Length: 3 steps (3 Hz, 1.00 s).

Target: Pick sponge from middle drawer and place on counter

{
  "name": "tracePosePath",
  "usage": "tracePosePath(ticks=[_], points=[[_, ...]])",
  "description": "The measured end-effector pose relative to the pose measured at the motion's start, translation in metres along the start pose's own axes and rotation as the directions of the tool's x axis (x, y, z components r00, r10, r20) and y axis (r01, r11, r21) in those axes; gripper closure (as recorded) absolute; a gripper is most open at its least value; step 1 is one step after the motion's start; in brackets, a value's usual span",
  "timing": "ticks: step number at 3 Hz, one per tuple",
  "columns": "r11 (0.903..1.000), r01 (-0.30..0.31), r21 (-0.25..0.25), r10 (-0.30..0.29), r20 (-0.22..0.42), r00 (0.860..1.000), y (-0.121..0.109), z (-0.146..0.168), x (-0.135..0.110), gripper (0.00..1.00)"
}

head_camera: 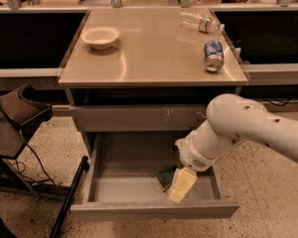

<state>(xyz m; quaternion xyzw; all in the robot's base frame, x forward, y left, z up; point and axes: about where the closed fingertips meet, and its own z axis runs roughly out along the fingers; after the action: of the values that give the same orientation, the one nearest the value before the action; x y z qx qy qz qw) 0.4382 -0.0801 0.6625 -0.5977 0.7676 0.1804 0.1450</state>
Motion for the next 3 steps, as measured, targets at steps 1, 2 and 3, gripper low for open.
tracePosePath(ticks=[1,2,3], points=[[0.9946,-0.031,0.099,0.029,0.025,0.999,-0.03,0.026,-0.001,0.0],[0.9874,-0.034,0.154,0.025,0.059,0.998,-0.044,0.023,-0.01,0.0],[0.9871,-0.084,0.137,0.073,0.077,0.994,-0.058,0.042,-0.007,0.0]])
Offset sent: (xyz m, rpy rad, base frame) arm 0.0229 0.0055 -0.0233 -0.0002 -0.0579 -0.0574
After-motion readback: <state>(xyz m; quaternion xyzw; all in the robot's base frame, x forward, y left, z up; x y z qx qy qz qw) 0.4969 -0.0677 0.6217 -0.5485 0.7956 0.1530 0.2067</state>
